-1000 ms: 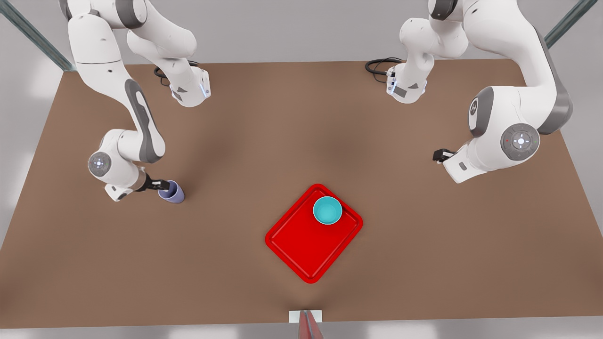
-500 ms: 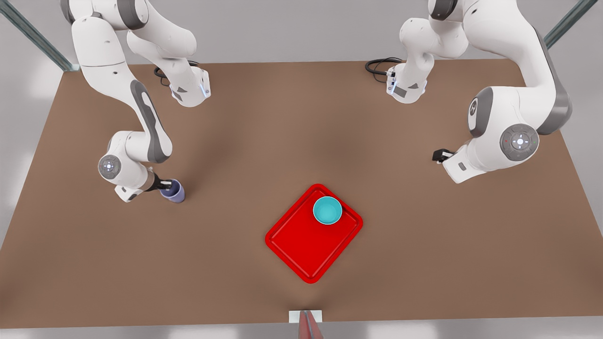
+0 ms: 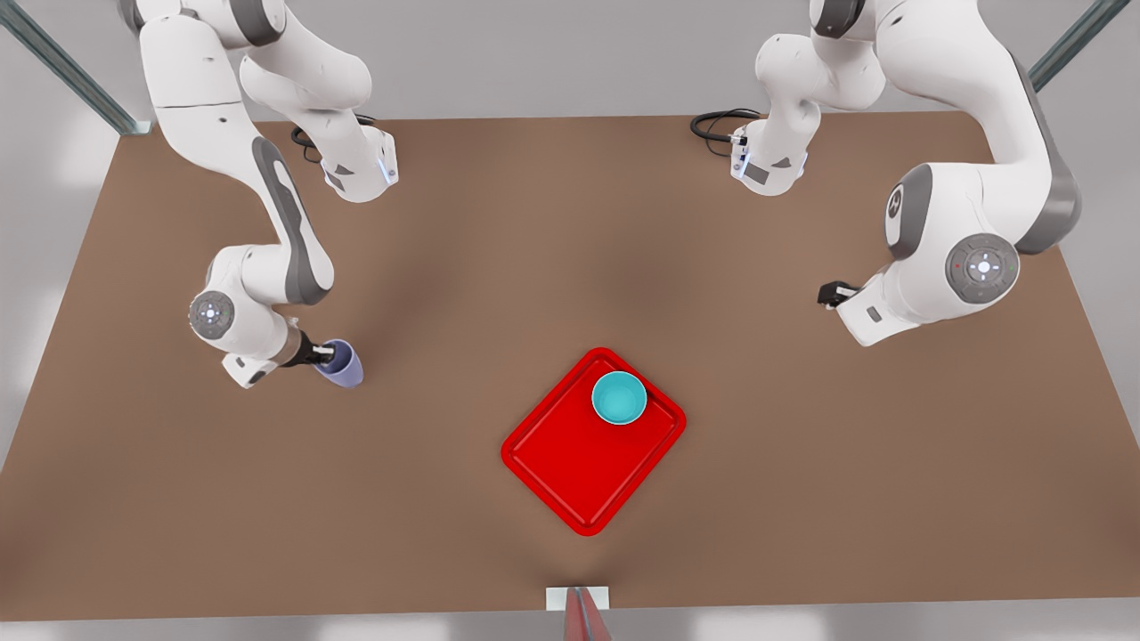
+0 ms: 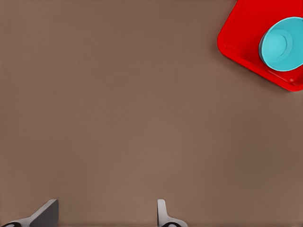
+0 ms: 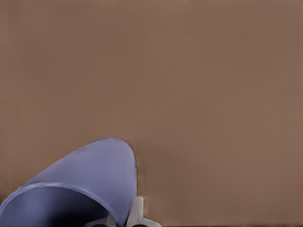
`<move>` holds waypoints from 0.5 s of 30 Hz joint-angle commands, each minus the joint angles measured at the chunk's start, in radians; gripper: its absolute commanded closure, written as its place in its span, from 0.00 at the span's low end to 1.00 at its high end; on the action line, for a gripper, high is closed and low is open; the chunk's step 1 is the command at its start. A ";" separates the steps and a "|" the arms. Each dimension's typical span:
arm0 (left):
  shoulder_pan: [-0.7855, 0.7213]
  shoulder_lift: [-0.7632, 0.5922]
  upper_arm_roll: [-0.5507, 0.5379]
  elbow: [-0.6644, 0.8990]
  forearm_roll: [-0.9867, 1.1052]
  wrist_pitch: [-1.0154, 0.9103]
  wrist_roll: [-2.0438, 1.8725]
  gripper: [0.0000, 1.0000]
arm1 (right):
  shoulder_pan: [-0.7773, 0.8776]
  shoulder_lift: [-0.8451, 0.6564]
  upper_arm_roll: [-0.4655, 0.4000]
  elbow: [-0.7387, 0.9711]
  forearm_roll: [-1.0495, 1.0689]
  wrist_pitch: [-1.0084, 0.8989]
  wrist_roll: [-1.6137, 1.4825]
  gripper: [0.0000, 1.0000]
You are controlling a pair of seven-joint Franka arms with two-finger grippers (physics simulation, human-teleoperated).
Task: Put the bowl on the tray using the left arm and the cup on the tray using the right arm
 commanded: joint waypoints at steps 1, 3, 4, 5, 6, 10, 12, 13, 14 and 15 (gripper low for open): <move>0.000 0.000 0.000 0.000 0.000 0.000 0.000 0.00 | 0.013 0.001 0.008 0.017 -0.013 -0.015 0.044 0.79; 0.000 0.001 0.000 0.000 0.002 0.000 0.000 0.00 | 0.091 0.009 0.021 0.101 -0.015 -0.095 0.201 0.79; 0.000 0.001 0.000 0.000 0.002 0.000 0.000 0.00 | 0.143 0.015 0.021 0.149 -0.015 -0.137 0.282 0.79; 0.000 0.001 0.000 0.002 0.002 0.000 0.000 0.00 | 0.176 0.044 0.021 0.218 -0.013 -0.197 0.325 0.79; 0.000 0.001 0.000 0.000 0.002 0.000 0.000 0.00 | 0.220 0.076 0.019 0.285 -0.013 -0.237 0.354 0.79; 0.000 0.000 0.003 0.000 0.006 0.000 0.000 0.00 | 0.373 0.269 0.019 0.595 0.062 -0.291 0.630 0.79; 0.000 0.001 0.005 0.000 0.009 -0.003 0.000 0.00 | 0.410 0.360 0.031 0.721 0.070 -0.291 0.745 0.79; 0.000 0.001 0.005 0.000 0.011 -0.005 0.000 0.00 | 0.410 0.403 0.061 0.774 0.068 -0.288 0.801 0.79; 0.000 0.000 0.005 0.000 0.011 -0.012 0.000 0.00 | 0.410 0.470 0.084 0.874 0.067 -0.292 0.851 0.79; 0.000 0.000 0.005 0.000 0.011 -0.018 0.000 0.00 | 0.412 0.496 0.085 0.906 0.065 -0.288 0.864 0.79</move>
